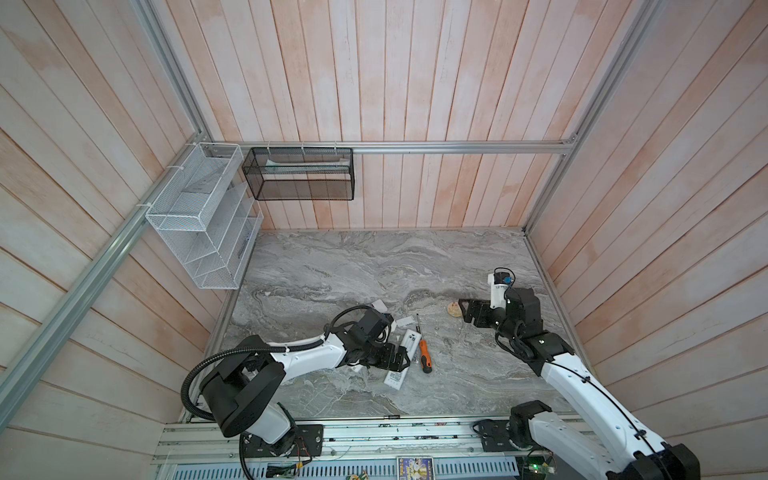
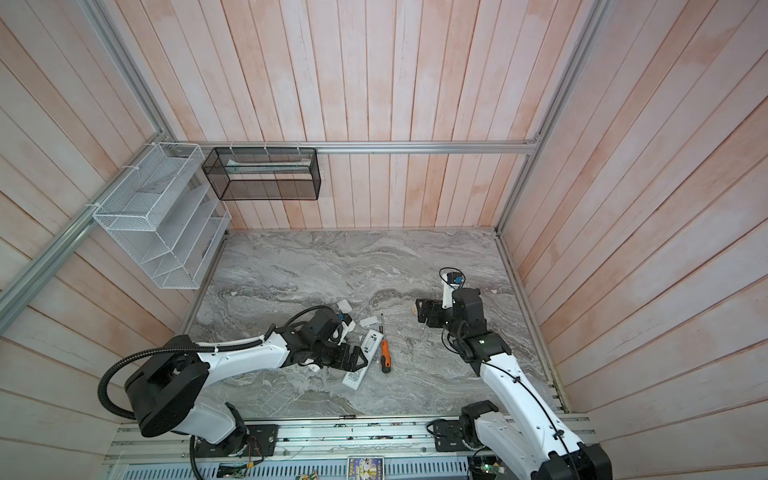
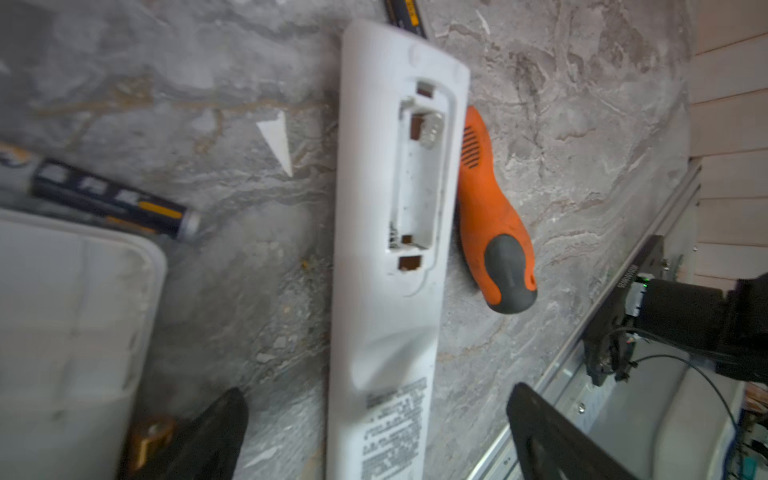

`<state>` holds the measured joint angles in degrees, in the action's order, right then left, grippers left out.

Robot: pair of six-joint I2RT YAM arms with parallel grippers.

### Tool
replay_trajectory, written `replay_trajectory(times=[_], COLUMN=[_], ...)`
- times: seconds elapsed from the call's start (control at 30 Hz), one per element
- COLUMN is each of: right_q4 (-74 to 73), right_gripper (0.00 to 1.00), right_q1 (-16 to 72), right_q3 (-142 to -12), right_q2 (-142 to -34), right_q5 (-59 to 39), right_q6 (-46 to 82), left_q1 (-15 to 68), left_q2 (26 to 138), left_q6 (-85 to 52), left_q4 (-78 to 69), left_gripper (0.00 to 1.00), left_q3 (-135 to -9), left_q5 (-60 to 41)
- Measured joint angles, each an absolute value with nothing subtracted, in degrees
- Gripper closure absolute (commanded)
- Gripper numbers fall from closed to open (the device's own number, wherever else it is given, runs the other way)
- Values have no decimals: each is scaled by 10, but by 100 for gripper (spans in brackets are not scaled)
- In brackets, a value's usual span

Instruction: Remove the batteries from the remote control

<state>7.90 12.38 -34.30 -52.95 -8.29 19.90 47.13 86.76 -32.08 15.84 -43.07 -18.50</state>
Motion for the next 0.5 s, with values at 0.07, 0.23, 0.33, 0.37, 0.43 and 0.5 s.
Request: replay_trajectory(times=[0.07,0.23,0.33,0.37,0.43,0.5], right_q4=[51,-35,-88,-110,-151,-191], right_gripper=[8,4,2,2,2,2], right_q1=[81,-2,-13,-15,-20,-32], right_q3=[-343,-343,-343,-343,-343,-341], right_q2=[-542,-589,-624,-641,-670,-702], right_q5=[-100,-114,-112,-108,-104,-103], right_q6=[192,189,162,146,122,105], left_q1=[469,455,413,388,338,296], left_q2=[848,767,699,672,627,584], left_q6=[-314,-289,-274,-272,-267,-261], left_q4=[191,248,249,246,241,229], left_gripper=[0,0,0,0,0,0], left_q3=[-442,-504,-527,-527,-522,-508], left_q5=[-159,-90,-55,-48,-30,-3])
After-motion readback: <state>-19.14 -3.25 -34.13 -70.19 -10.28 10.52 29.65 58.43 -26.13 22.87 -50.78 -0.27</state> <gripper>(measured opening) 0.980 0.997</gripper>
